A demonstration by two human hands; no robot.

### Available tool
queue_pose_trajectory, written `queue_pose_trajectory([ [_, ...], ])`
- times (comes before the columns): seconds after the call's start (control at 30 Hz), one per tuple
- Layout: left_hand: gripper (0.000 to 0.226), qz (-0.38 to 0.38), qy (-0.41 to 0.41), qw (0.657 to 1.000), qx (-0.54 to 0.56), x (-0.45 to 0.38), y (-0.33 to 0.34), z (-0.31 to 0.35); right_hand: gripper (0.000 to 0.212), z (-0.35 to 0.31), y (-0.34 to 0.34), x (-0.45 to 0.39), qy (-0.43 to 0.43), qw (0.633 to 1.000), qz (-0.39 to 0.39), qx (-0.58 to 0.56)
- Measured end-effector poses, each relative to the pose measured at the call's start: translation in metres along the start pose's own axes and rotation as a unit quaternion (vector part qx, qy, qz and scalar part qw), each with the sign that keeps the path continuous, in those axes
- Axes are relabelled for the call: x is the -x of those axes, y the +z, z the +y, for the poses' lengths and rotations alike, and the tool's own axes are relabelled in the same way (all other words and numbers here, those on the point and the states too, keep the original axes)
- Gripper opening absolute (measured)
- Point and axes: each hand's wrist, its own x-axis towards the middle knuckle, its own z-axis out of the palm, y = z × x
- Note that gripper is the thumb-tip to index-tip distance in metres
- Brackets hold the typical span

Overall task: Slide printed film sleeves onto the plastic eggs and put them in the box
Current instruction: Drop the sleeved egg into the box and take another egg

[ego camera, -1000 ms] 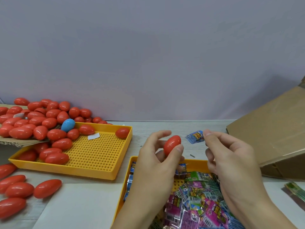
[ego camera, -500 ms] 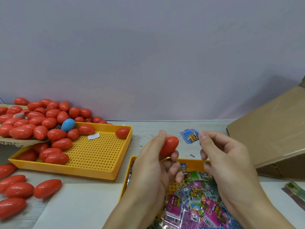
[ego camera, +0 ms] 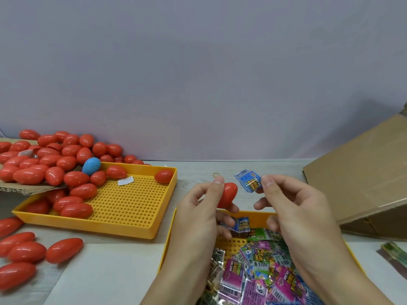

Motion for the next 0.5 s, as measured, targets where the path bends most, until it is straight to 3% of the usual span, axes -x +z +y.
queue_pose_trajectory([
  [0.23, 0.044, -0.031, 0.015, 0.999, -0.02, 0.0009, 0.0022, -0.0003, 0.024, -0.0062, 0.0005, 0.0045, -0.042, 0.998, -0.03, 0.037],
  [0.5, 0.046, -0.042, 0.011, 0.998, 0.044, 0.0012, 0.0029, 0.0002, 0.019, -0.0082, 0.0021, 0.0059, -0.067, 0.996, -0.057, 0.026],
])
